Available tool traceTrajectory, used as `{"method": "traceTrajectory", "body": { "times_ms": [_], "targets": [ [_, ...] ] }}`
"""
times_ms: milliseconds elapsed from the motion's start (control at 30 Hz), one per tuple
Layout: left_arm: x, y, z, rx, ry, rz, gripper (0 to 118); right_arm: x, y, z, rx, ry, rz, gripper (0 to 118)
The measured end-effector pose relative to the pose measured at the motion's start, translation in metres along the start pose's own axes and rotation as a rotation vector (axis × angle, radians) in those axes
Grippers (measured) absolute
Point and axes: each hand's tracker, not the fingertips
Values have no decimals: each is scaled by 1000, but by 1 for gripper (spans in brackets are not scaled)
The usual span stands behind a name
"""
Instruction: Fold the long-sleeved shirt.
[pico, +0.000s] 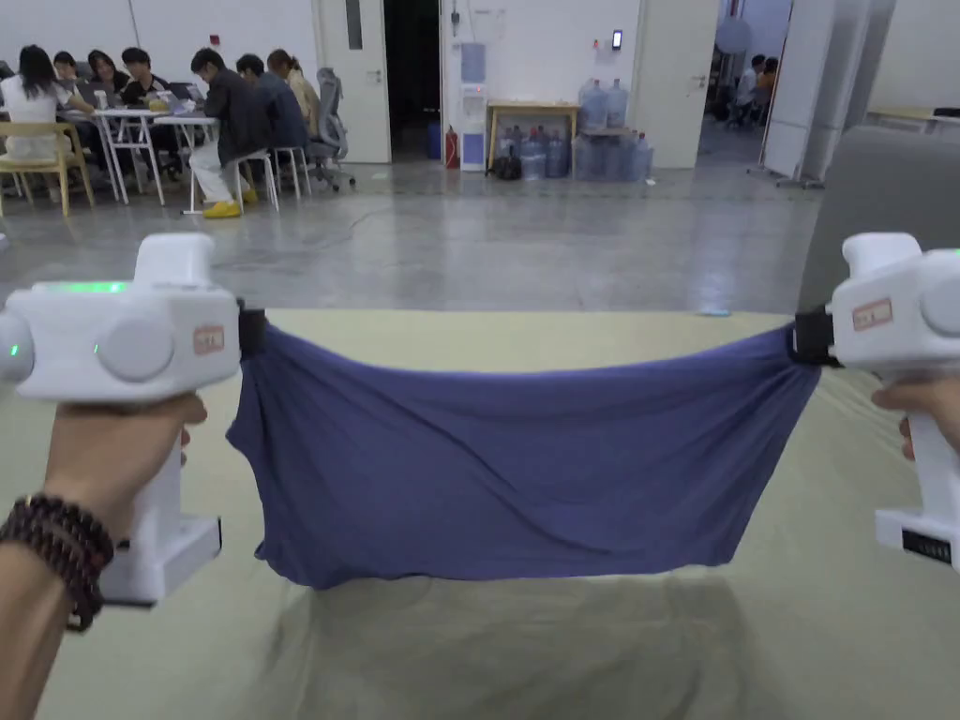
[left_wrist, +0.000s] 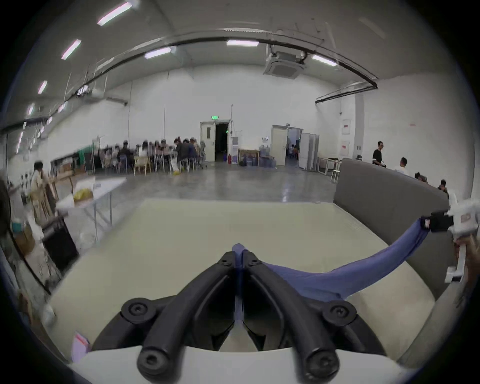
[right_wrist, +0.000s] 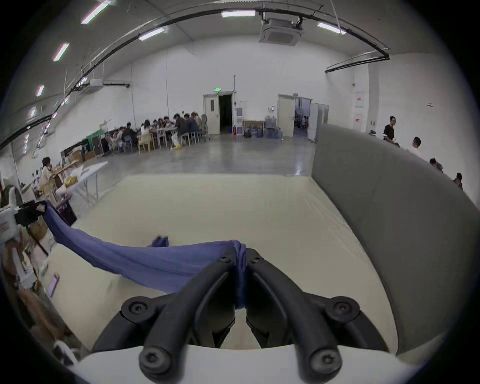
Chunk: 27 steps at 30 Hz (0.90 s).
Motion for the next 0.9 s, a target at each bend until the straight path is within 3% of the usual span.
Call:
{"method": "traceTrajectory", "body": {
  "times_ms": [167, 367, 467, 567, 667, 767, 867, 900],
  "targets": [
    [-4, -100, 50, -28, 3, 18, 0, -1, -105, 36, -65, 14, 0, 6],
    [6, -218, 103, -203, 48, -36, 0, -3, -226, 66, -244, 59, -73, 6],
    [6, -265, 121, -321, 8, 18, 0, -3, -281, 61, -377, 25, -47, 6],
    [5, -302, 131, -421, 23, -22, 0, -2, -325, 55, -498, 33, -27, 6],
    [1, -327, 131, -487, 19, -56, 0, -4, -351, 50, -601, 29, 6, 6],
    [4, -342, 134, -529, 10, -53, 0, -10, -366, 45, -658, -19, 100, 6],
    [4, -347, 132, -538, 9, -45, 0, -12, -370, 37, -668, -19, 95, 6],
    [6, -348, 133, -536, 14, -53, 3, -12, -369, 35, -661, -26, 86, 12]
  ]
}}
